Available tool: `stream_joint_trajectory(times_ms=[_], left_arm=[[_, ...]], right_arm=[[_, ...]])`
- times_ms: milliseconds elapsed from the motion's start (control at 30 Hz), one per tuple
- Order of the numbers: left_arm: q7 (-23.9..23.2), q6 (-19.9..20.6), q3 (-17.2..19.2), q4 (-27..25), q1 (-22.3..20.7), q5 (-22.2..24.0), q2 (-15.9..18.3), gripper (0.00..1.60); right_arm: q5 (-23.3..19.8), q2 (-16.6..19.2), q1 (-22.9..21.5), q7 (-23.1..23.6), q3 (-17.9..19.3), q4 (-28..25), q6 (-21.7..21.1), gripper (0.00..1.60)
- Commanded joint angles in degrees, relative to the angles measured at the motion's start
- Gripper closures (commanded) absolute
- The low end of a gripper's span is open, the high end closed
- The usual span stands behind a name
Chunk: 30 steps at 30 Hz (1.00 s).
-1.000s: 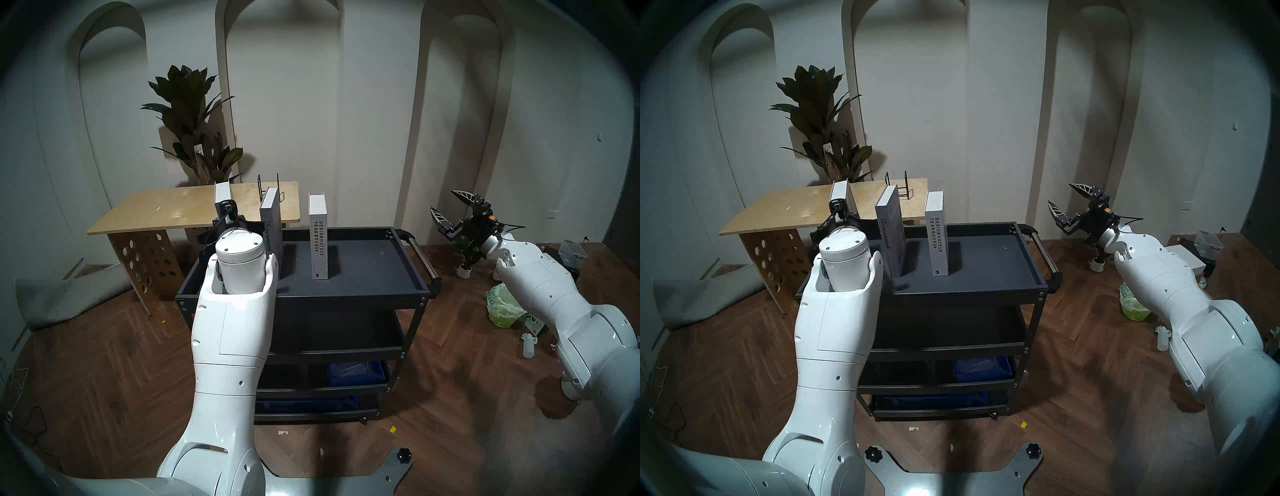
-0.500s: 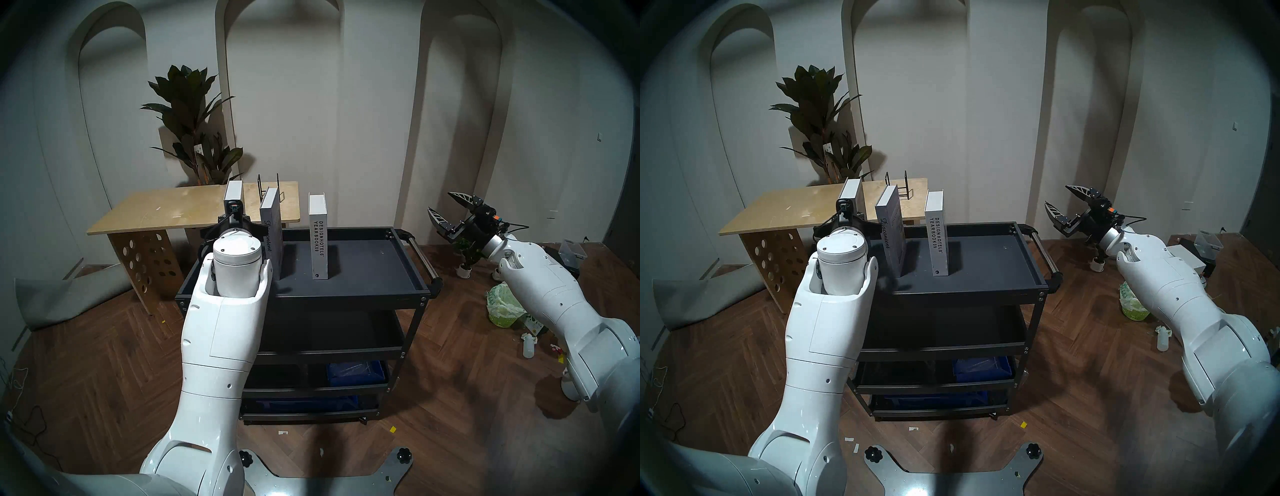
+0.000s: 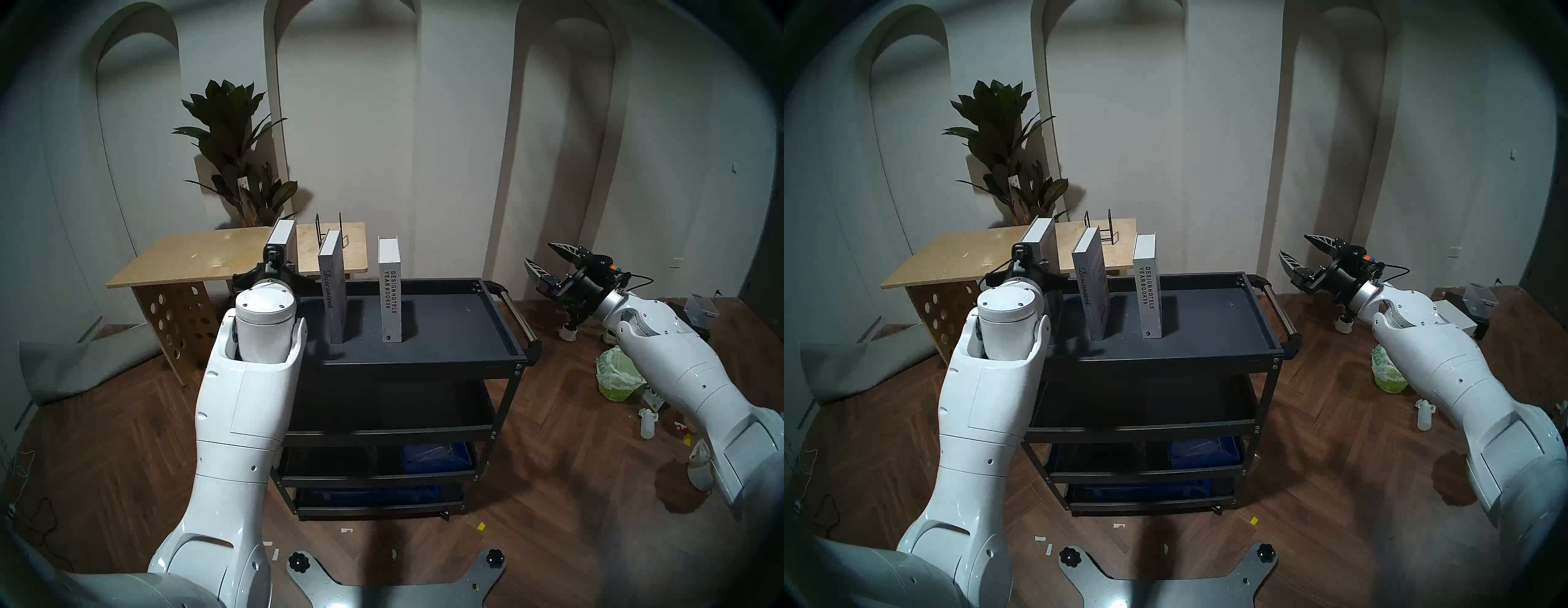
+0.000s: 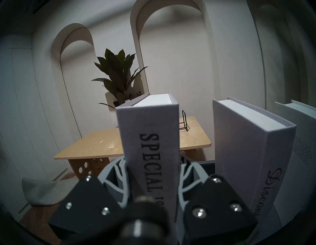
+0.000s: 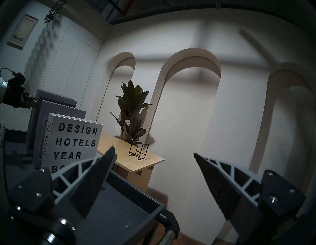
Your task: Sort the books onto the shelf by size, largest to the left
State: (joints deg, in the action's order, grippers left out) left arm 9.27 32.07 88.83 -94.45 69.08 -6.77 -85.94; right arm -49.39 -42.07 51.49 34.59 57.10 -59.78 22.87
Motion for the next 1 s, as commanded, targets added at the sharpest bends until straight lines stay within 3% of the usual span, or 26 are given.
stream_joint_trajectory(times_ms=[0, 233, 467, 967], left_arm=[[-3.80, -0.63, 2.01, 0.53, -2.20, 2.34, 2.19, 1.60], [-6.48, -0.31, 3.15, 1.79, -2.90, 4.21, 2.91, 1.60], [-5.95, 2.02, 4.58, 3.05, -4.49, 5.69, 1.55, 1.60], [-2.88, 8.75, 0.63, -1.06, -4.30, 3.85, -0.77, 1.60]], right_arm=[[-2.63, 3.63, 2.89, -3.05, 1.80, -6.55, -3.61, 0.00], [-3.86, 5.52, 5.24, -7.45, 2.56, -11.97, -7.93, 0.00], [-4.94, 7.78, 7.49, -13.91, 3.70, -18.15, -12.34, 0.00], [-7.97, 10.62, 12.34, -29.35, 7.82, -28.64, -21.81, 0.00]])
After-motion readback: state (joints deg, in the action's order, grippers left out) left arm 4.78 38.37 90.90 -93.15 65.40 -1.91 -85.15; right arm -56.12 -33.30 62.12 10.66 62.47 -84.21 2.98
